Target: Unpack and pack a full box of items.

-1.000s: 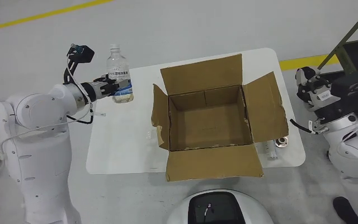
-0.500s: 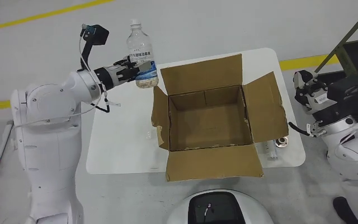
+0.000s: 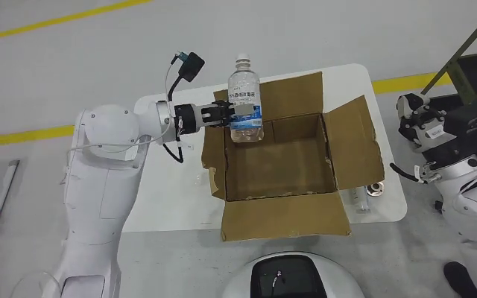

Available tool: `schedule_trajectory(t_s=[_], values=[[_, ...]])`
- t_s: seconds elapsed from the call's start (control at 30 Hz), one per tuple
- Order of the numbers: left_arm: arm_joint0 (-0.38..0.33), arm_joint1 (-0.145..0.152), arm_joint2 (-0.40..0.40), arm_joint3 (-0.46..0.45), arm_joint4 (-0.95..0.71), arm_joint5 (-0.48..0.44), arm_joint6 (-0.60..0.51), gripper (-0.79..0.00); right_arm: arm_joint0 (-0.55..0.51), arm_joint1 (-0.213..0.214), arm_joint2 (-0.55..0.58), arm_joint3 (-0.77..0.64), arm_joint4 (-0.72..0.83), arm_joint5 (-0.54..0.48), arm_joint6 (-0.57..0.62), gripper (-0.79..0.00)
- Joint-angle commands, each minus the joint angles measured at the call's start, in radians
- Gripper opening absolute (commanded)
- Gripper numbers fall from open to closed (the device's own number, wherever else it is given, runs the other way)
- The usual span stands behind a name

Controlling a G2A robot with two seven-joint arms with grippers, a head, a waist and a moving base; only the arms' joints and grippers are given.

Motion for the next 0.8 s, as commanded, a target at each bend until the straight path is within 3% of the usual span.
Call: schedule_trajectory(t_s=[0.0,0.37,0.53,0.77], values=[[0.0,0.0,0.0,0.0,0.001,-0.001,0.001,-0.785,0.004,0.0,-0.001,0.002,0.0,-0.004,0.0,-0.785],[0.02,0.002,0.008,-0.018,0.014,-0.001,0.012,-0.785,0.012,-0.003,-0.001,0.014,-0.002,-0.018,0.007,-0.785],[0.029,-0.005,0.076,-0.037,-0.004,0.057,-0.019,-0.785,0.017,-0.004,-0.004,0.017,-0.003,-0.018,0.009,-0.785],[0.027,-0.015,0.211,-0.033,0.119,0.207,-0.038,-0.785,0.023,-0.007,-0.011,0.024,-0.005,-0.018,0.008,-0.785]])
